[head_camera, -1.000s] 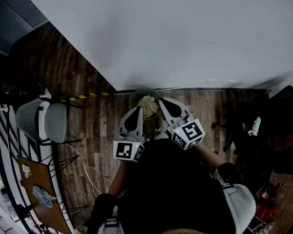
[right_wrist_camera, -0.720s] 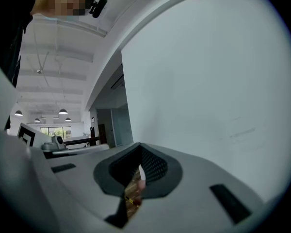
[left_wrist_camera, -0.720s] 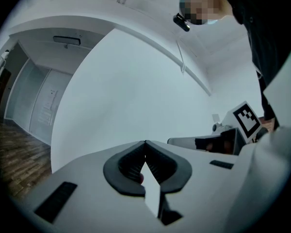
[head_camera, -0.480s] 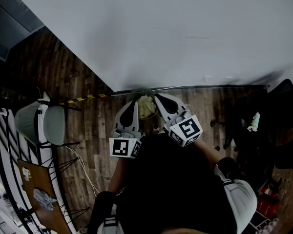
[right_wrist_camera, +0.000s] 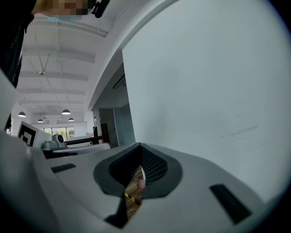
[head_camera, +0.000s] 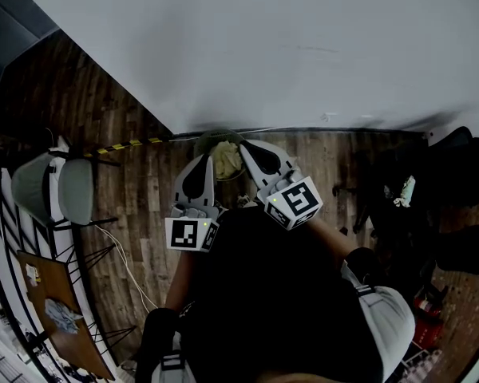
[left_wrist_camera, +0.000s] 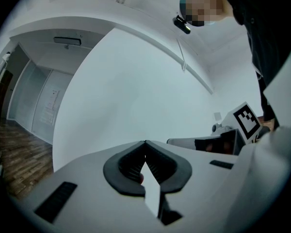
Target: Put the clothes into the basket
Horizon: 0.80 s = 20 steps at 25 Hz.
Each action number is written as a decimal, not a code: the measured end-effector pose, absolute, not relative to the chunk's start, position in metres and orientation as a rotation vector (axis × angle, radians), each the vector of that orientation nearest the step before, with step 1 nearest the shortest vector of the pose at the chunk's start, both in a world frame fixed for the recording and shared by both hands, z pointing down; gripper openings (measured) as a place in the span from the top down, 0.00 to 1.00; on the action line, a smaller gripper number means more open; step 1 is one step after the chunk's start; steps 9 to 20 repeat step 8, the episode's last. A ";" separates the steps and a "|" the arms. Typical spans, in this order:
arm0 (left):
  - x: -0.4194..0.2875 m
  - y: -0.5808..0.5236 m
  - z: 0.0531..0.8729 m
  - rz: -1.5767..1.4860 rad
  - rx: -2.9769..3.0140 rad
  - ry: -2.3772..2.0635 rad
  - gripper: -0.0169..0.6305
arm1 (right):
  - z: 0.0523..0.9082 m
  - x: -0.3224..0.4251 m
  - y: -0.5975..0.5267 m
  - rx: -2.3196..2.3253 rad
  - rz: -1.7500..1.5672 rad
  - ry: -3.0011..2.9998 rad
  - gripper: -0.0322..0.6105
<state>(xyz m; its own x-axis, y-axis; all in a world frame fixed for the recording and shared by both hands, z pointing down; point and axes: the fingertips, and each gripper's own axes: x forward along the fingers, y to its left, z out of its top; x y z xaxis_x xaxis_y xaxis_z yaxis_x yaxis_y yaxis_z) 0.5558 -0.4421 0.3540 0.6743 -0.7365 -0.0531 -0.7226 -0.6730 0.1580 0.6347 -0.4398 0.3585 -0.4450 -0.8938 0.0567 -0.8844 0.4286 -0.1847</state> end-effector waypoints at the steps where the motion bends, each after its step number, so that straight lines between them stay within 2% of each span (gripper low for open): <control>1: 0.558 -0.442 0.354 -0.167 2.762 -1.204 0.95 | 0.358 0.635 -0.441 -1.620 -0.288 2.622 0.94; 8: 0.574 -0.462 0.337 -0.239 2.828 -1.235 0.95 | 0.331 0.651 -0.462 -1.445 -0.139 2.722 0.94; 20: 0.574 -0.462 0.337 -0.239 2.828 -1.235 0.95 | 0.331 0.651 -0.462 -1.445 -0.139 2.722 0.94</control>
